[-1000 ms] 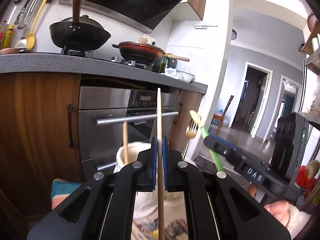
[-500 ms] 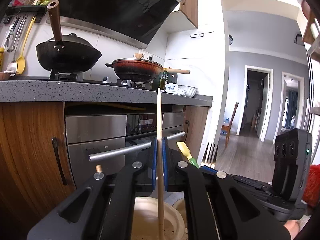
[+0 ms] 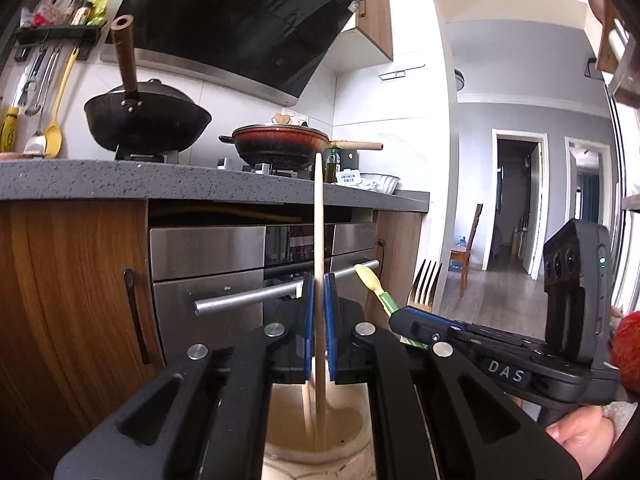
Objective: Organize utensils
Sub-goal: 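Lower the chopstick into the tall cup while the right tool puts the spatula in the short cup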
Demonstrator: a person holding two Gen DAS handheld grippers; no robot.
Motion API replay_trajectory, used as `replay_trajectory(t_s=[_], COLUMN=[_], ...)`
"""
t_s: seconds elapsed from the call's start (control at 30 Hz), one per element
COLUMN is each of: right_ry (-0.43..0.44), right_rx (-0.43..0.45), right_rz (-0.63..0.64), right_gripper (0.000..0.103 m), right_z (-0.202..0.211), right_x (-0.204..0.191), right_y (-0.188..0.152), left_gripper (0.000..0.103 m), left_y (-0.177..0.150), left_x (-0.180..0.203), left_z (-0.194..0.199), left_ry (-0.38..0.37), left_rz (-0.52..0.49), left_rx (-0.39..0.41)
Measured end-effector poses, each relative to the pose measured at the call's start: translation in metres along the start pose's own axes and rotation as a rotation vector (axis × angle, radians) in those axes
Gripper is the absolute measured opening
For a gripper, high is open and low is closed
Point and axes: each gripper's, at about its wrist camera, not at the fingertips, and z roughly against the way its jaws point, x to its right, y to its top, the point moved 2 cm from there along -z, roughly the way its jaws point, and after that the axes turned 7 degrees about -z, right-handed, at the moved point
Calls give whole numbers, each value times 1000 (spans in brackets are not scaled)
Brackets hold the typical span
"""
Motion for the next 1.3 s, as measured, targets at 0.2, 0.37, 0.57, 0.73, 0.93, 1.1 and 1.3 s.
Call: replay_trajectory(t_s=[0.2,0.37,0.57,0.73,0.93,1.1,1.3], right_ry=[24,57,47,2,-31,-47,-72], right_rx=[16,19,18,52,45,34,19], right_rz=[-9,-61,-81,-42,3,13,43], right_gripper=[10,10,10,10,10,10,10], right_z=[1,0,-5,-7,-10,-2,14], right_x=[0,7,10,3,1,2,-2], right_y=[-4,-7,-10,-13,-17,-21,-28], left_gripper=[5,5,5,5,5,5,7], left_y=[-7,-19,-30,-32,-32,-33,-40], left_x=[-13,-18,-29,-35,-37,-37,-39], left_z=[16,14,14,16,16,20,29], left_ry=[11,6,13,10,10,6,37], left_rz=[36,42,57,69,81,93,96], left_rx=[-33,-103,-144,-141,-141,-144,-181])
